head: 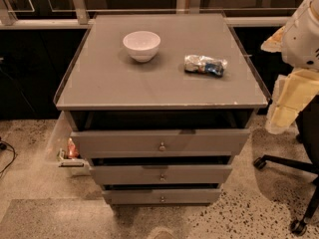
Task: Open middle drawer
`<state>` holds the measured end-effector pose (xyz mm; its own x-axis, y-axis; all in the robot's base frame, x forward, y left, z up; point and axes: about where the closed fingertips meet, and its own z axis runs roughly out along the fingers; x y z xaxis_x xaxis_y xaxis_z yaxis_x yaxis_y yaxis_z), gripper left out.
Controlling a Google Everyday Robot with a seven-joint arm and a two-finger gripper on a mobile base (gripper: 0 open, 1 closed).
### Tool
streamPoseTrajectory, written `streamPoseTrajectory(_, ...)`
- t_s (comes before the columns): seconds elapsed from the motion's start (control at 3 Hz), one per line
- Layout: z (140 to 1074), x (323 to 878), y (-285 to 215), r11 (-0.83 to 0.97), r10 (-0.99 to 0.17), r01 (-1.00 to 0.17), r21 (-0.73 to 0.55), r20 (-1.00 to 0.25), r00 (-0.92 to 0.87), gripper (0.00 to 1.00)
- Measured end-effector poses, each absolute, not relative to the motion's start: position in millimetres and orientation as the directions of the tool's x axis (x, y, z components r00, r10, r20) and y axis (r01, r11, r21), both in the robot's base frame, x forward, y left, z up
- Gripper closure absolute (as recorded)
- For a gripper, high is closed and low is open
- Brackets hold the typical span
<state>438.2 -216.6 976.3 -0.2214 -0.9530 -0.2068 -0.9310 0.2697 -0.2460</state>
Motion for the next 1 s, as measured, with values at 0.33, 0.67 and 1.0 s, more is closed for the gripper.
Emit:
streamPoseTrajectory(0.33, 976.2, 438.1, -216.6, 0.270, -0.953, -0.931, -0.246, -0.207, -0.221, 0.00)
streamPoseTrajectory(0.67, 949.4, 426.0, -217.1, 0.273, -0.950, -0.939, -0.211, -0.211, -0.229, 0.00)
streamPoseTrajectory(1.0, 900.8, 397.6, -214.6, 0.250, -0.952, -0.952, -0.177, -0.222, -0.208, 0.00)
